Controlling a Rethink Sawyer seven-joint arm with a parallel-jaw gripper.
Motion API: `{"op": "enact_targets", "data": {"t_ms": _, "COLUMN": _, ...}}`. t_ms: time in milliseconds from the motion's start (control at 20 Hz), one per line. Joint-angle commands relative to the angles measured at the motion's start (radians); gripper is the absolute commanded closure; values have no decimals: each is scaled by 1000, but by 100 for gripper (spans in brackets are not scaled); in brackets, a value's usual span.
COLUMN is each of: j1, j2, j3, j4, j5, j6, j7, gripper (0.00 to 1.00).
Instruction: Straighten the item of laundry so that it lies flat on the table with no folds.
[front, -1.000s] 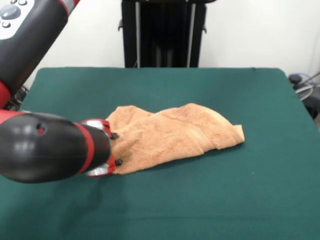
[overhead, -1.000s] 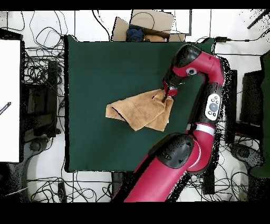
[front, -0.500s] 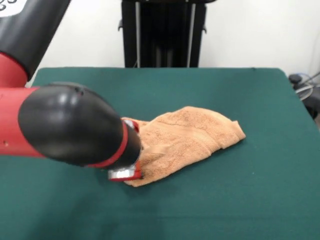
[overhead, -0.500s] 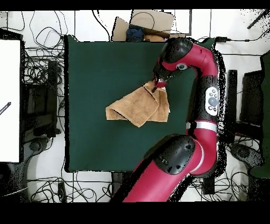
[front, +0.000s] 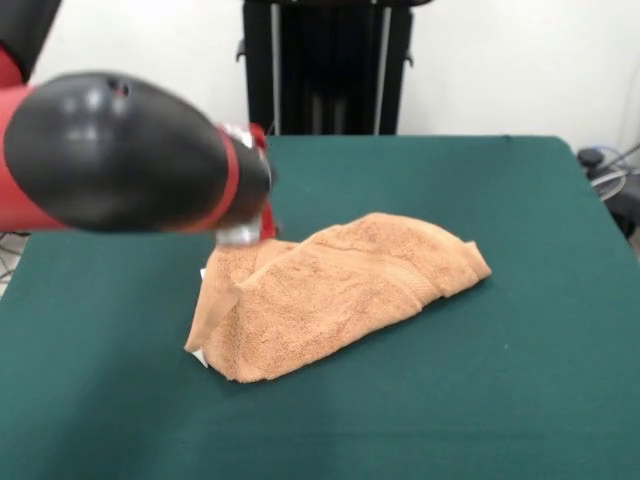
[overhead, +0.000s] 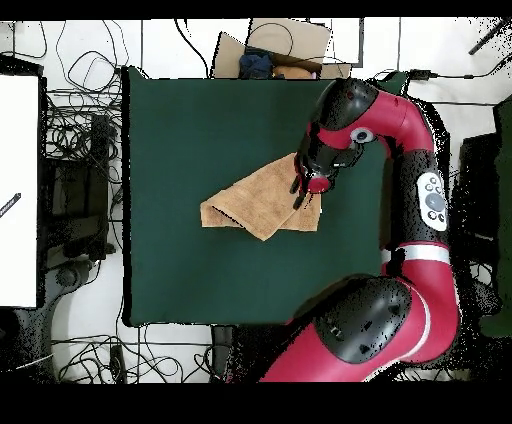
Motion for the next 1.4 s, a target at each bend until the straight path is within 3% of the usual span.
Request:
{"op": "enact_targets", "data": {"t_ms": 50, "j1": 33, "j2": -156, "j3": -106, "j4": 314, "j5": 58, "j6": -14, "j7": 293, "gripper": 0}}
{"op": "enact_targets", "data": {"t_ms": 400, "j1": 36, "j2": -196, "j3": -131, "j4": 400, "j5": 111, "j6": -144, "j7": 336, "gripper": 0}}
{"op": "enact_targets", "data": {"t_ms": 500, "j1": 6, "j2": -228, "j3": -133, "j4": 497, "j5": 128, "j6": -291, "j7": 329, "gripper": 0}}
{"op": "enact_targets", "data": {"t_ms": 700, "j1": -128, "j2": -274, "j3": -65, "j4": 810, "j5": 200, "j6": -854, "j7": 351, "gripper": 0}}
{"op": "enact_targets", "data": {"t_ms": 850, "j1": -163, "j2": -291, "j3": -50, "j4": 952, "j5": 229, "j6": -1055, "j7": 374, "gripper": 0}}
{"op": "enact_targets", "data": {"t_ms": 1100, "j1": -160, "j2": -397, "j3": -49, "j4": 1133, "j5": 273, "j6": -1227, "j7": 389, "gripper": 0}}
{"op": "enact_targets", "data": {"t_ms": 1400, "j1": -75, "j2": -466, "j3": -88, "j4": 1246, "j5": 354, "j6": -1361, "j7": 456, "gripper": 0}}
